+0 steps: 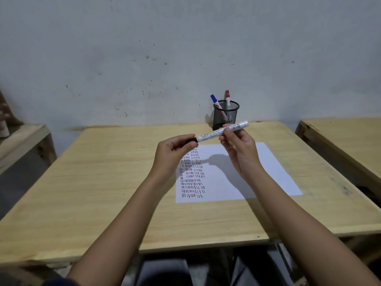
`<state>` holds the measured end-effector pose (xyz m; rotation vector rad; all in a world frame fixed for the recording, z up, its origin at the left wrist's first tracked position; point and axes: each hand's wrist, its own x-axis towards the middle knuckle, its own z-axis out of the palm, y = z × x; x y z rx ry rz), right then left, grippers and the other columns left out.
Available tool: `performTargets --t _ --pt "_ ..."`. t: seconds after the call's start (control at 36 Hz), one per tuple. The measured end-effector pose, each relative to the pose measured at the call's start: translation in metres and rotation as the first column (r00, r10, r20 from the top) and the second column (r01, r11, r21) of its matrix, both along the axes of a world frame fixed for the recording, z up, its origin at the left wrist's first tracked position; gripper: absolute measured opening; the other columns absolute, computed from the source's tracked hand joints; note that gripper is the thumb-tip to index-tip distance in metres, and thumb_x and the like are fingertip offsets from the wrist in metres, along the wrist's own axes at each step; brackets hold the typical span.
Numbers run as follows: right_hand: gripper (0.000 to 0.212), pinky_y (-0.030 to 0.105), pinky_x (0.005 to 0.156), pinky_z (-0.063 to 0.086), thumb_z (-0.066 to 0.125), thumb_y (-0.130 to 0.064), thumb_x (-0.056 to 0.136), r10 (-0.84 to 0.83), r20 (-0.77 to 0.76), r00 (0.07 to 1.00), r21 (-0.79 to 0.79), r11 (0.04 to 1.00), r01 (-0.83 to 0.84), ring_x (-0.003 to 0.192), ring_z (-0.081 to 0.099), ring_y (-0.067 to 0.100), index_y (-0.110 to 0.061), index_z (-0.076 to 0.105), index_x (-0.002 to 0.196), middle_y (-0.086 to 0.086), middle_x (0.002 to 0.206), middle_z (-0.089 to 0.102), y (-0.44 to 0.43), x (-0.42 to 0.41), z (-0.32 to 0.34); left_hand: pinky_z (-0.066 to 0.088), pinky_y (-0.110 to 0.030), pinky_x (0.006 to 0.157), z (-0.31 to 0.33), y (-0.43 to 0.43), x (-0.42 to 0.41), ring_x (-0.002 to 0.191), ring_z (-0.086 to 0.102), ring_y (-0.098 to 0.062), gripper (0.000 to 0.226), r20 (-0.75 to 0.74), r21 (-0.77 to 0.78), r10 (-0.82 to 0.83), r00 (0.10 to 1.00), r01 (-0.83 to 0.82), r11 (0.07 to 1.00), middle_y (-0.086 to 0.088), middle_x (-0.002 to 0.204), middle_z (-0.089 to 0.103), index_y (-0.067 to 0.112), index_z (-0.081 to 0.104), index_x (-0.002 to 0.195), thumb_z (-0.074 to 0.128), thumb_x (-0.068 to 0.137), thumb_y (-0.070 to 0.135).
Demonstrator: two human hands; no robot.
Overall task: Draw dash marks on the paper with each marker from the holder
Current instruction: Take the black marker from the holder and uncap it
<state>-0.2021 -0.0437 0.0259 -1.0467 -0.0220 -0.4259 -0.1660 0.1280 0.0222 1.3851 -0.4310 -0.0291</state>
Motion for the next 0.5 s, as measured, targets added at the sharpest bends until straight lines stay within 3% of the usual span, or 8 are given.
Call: performTargets --t 0.19,0.33,0.44,0.5 --pt "0.008 0.014 0.065 0.053 0.049 -0.008 0.093 0.023 -0.035 0.999 0.004 1.000 -0.023 0.062 0.063 0.006 -0.007 0.057 0.093 -0.003 0.071 0.066 0.007 0.012 -0.007 0.055 -0.017 0.076 -0.001 0.009 0.016 0.072 0.070 -0.008 0.016 0.045 0.048 0.055 0.997 -0.057 0.997 0.008 0.072 0.075 0.012 0.072 0.087 0.065 0.081 -0.001" --pt "0.011 0.013 0.062 0.052 0.044 -0.009 0.095 0.016 -0.035 0.999 -0.013 1.000 -0.017 0.059 0.062 0.005 -0.008 0.053 0.089 0.001 0.073 0.061 0.012 0.020 -0.010 0.055 -0.016 0.072 -0.003 0.012 0.027 0.068 0.069 -0.004 0.015 0.099 0.146 0.057 0.993 -0.071 0.987 0.010 0.068 0.073 0.009 0.070 0.093 0.062 0.084 -0.001" --pt "0.013 0.013 0.064 0.052 0.041 -0.007 0.096 0.036 -0.006 0.999 -0.043 0.998 -0.036 0.060 0.062 0.004 -0.009 0.052 0.090 0.005 0.079 0.057 0.012 0.024 -0.015 0.054 -0.013 0.071 -0.003 0.014 0.031 0.066 0.068 -0.001 0.017 0.113 0.176 0.043 0.993 -0.062 0.982 0.001 0.076 0.070 0.006 0.068 0.099 0.060 0.085 -0.001" --pt "0.013 0.014 0.066 0.052 0.041 -0.006 0.096 0.043 0.006 0.999 -0.072 0.996 -0.043 0.061 0.062 0.004 -0.009 0.052 0.091 0.003 0.078 0.060 0.012 0.026 -0.016 0.054 -0.013 0.070 -0.003 0.015 0.033 0.066 0.069 -0.001 0.018 0.099 0.174 0.030 0.995 -0.047 0.984 0.006 0.072 0.072 0.006 0.068 0.099 0.060 0.085 -0.002"
